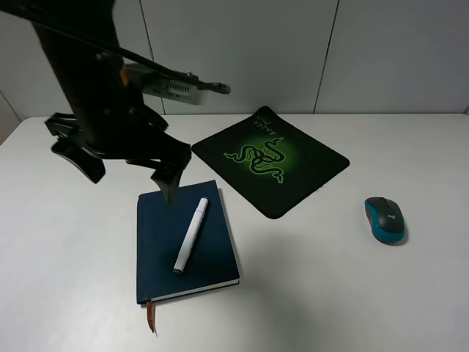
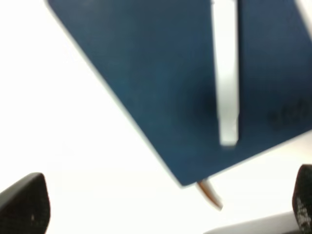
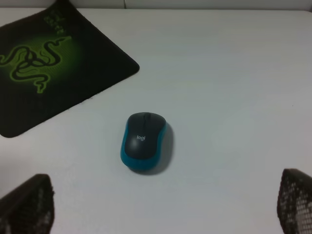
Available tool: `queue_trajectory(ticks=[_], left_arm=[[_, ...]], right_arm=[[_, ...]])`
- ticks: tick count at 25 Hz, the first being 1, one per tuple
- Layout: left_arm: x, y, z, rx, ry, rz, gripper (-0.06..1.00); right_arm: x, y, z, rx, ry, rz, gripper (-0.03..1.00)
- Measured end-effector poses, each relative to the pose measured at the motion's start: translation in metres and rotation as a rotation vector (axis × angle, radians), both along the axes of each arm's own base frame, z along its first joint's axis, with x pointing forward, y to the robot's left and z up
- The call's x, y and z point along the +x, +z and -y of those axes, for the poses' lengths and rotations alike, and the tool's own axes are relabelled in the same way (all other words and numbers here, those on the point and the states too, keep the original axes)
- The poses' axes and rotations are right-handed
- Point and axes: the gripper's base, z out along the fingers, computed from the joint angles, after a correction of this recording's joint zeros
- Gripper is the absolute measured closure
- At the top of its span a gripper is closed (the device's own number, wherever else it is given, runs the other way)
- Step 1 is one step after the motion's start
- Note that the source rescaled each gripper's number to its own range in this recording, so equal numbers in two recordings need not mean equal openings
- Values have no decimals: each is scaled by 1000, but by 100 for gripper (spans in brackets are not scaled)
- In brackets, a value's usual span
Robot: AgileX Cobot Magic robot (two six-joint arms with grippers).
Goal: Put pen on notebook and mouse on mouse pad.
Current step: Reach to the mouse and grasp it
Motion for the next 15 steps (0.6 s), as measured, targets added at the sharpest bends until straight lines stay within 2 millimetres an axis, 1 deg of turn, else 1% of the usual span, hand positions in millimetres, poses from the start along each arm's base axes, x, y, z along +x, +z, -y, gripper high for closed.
queue_trajectory(ticks=[3,7,11,15], left_arm=[[-12,26,-14,-9,-11,52,-5],[-27,57,-29,-63,-26,153,-5],[-49,77,-50,-110,-63,223,-5],[-78,83,-74,-137,-102,269,-5]], right_arm=[[0,0,0,0,0,0,-3],[0,0,0,0,0,0,-3],[0,0,0,0,0,0,-3],[0,0,0,0,0,0,-3]])
